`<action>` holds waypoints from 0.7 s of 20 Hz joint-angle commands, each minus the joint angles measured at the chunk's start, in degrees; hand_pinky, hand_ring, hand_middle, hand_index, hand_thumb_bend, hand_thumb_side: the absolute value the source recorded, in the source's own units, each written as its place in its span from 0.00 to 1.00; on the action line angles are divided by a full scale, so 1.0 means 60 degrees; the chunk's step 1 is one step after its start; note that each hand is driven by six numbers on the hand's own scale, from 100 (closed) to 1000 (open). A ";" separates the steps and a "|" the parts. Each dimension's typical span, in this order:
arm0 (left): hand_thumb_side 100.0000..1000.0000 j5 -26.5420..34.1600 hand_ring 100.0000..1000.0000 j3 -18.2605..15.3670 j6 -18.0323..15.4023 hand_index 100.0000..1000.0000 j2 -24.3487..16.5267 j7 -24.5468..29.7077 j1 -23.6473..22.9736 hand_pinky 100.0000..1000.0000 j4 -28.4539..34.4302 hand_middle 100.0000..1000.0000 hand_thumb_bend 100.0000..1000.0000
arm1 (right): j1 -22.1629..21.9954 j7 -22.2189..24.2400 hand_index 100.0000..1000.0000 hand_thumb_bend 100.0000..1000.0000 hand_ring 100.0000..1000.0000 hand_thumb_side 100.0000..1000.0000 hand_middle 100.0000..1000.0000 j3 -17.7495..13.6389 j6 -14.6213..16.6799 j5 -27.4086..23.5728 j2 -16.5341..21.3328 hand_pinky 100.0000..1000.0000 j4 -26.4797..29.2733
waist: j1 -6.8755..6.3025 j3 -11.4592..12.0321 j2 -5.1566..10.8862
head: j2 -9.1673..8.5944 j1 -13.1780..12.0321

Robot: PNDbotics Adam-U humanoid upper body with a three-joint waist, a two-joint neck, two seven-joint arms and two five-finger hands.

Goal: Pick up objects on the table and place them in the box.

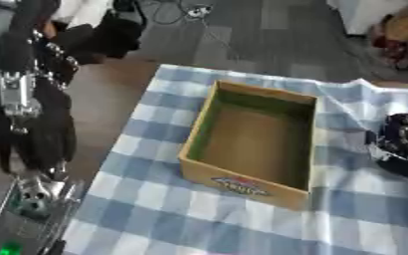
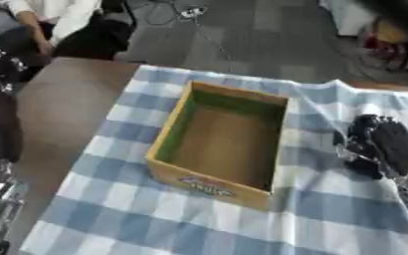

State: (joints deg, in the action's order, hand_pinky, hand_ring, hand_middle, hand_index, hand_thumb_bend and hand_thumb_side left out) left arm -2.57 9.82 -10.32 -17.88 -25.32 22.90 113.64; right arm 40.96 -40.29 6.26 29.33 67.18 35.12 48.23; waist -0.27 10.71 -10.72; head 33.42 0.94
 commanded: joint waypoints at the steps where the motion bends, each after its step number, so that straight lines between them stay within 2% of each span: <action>1: 1.00 -0.0040 0.71 -0.0023 -0.0016 1.00 -0.0152 0.0006 0.0100 0.58 0.0159 0.92 0.23 | 0.0303 -0.0299 0.03 0.00 0.00 0.81 0.00 0.0018 0.0582 -0.0360 0.0465 0.00 0.0519 | 0.0010 -0.0006 0.0201 | -0.0061 -0.0080; 9: 1.00 -0.0037 0.71 -0.0007 -0.0016 1.00 -0.0161 0.0029 0.0068 0.58 0.0159 0.92 0.23 | 0.0700 0.0396 0.03 0.00 0.00 0.82 0.00 0.0272 0.0519 -0.0760 0.0649 0.00 0.1277 | 0.0038 0.0006 0.0270 | -0.0024 -0.0069; 14: 1.00 -0.0037 0.71 0.0008 -0.0010 1.00 -0.0153 0.0051 0.0063 0.58 0.0159 0.92 0.23 | 0.1126 0.0798 0.03 0.00 0.00 0.83 0.00 0.0540 0.0637 -0.0840 0.0479 0.00 0.1507 | 0.0051 0.0036 0.0299 | 0.0008 -0.0036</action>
State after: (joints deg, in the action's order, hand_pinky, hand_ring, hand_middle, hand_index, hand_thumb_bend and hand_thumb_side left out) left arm -2.57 9.86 -10.34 -17.88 -25.25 22.81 113.64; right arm 45.92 -35.32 9.43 32.25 62.61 36.77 55.81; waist -0.04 10.82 -10.21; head 33.48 0.95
